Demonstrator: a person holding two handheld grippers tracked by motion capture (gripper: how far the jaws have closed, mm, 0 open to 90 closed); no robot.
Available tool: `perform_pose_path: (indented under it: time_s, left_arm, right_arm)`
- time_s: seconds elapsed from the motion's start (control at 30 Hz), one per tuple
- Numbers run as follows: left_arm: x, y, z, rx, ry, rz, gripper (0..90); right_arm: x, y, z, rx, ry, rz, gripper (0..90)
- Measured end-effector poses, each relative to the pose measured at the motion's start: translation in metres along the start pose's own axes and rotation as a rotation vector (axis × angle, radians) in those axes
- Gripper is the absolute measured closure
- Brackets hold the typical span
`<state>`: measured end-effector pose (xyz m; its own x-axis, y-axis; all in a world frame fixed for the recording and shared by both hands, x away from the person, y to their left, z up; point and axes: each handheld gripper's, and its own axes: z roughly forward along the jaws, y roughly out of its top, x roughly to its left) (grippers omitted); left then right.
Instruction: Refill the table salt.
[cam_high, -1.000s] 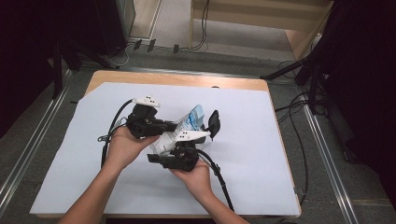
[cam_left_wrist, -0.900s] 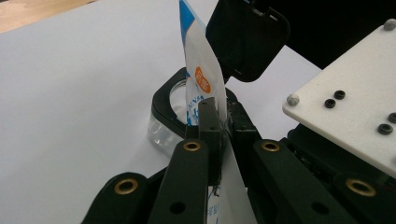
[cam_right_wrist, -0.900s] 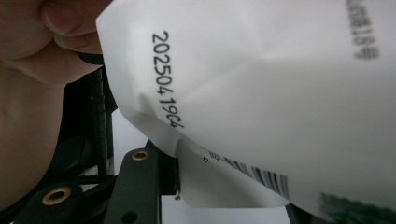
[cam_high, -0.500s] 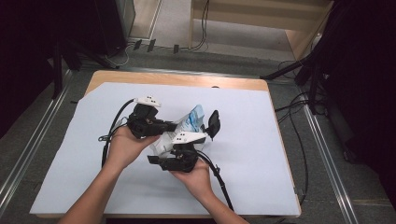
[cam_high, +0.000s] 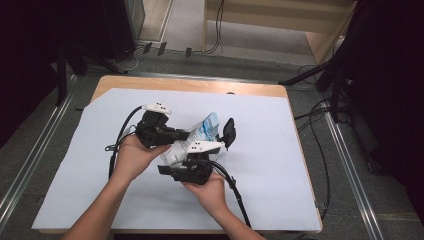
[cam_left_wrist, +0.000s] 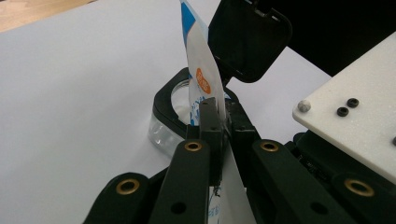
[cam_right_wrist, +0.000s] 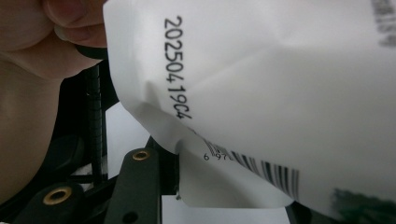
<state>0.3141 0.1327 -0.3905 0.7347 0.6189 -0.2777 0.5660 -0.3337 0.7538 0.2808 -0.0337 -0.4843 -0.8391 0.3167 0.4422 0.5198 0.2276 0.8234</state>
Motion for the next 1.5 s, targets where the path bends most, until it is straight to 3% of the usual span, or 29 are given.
perform_pose_path:
  time_s: [1.5]
  left_arm:
    - [-0.0039, 0.0026, 0.0001, -0.005, 0.012, 0.016, 88.5]
  right_arm:
    - [-0.0031, 0.0014, -0.0012, -0.009, 0.037, 0.027, 61.7]
